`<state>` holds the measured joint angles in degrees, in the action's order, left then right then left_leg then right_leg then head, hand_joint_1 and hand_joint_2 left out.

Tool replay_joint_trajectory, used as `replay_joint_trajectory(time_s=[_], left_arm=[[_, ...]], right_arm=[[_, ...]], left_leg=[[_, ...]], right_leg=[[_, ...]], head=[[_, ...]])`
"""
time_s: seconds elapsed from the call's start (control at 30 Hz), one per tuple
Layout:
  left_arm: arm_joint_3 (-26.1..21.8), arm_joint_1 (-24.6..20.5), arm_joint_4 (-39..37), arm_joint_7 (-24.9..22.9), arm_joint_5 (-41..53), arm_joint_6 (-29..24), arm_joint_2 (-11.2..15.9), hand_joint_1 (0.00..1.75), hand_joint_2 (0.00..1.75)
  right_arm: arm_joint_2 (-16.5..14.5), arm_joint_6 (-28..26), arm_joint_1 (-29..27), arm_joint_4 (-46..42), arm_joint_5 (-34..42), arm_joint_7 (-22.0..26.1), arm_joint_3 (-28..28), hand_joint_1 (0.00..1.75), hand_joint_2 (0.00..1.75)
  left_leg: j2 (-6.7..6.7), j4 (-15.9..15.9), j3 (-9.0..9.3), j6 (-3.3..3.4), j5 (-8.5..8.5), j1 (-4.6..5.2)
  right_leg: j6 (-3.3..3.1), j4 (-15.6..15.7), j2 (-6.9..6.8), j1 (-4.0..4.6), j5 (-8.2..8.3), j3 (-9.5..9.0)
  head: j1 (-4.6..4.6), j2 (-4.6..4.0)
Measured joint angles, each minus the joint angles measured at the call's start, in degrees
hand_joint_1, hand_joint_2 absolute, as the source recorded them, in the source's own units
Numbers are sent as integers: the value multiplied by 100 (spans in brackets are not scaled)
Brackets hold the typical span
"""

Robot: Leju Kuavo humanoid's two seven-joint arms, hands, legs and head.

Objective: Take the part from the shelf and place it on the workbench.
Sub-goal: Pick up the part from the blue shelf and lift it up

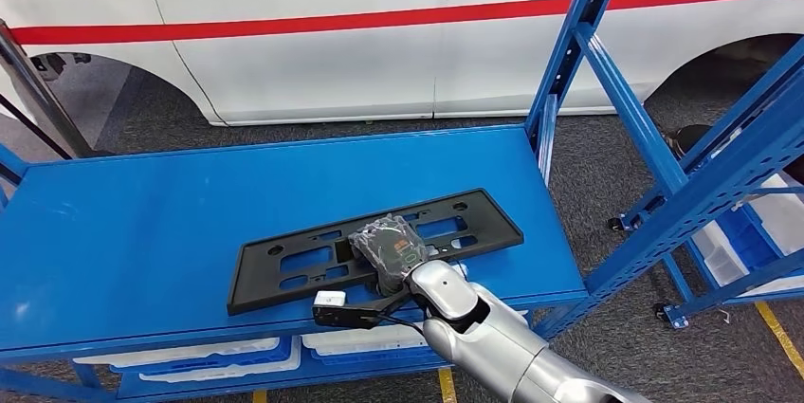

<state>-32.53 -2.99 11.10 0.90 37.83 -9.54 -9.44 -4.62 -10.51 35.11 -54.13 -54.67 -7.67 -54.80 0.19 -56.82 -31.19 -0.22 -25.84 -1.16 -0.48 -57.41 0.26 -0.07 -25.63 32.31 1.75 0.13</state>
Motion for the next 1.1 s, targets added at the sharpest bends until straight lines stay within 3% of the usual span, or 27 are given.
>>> replay_joint_trajectory(time_s=[0.43, 0.47, 0.57, 0.6, 1.1], left_arm=[[-17, -2, 0, 26, 72, 1, 0, 0, 175], [-18, -2, 0, 26, 73, 3, 0, 0, 175], [-19, -4, 0, 27, 78, 16, 0, 0, 175], [-19, -4, 0, 28, 83, 22, 0, 0, 175], [-27, -10, 0, 17, 116, 58, 0, 0, 175]], right_arm=[[57, -400, -194, -230, -86, 61, 235, 175, 175], [58, -407, -207, -238, -86, 64, 255, 161, 175], [62, -407, -242, -244, -88, 71, 294, 32, 175], [63, -403, -251, -240, -94, 72, 298, 1, 175], [62, -293, -260, -26, -200, 72, 312, 0, 175]], left_leg=[[0, 1, -11, -1, -2, 0], [0, 1, -11, -1, -2, 0], [0, 1, -11, -1, -2, 0], [0, 1, -12, -1, -2, 0], [0, 1, -13, -1, -2, 0]], right_leg=[[-4, 0, 0, 1, -5, 10], [-4, 0, 0, 1, -5, 10], [-4, 0, 0, 1, -5, 11], [-4, 0, 0, 1, -5, 11], [-4, 0, 0, 1, -5, 12]], head=[[0, 0], [0, 0], [0, 0], [0, 0], [0, 0]])
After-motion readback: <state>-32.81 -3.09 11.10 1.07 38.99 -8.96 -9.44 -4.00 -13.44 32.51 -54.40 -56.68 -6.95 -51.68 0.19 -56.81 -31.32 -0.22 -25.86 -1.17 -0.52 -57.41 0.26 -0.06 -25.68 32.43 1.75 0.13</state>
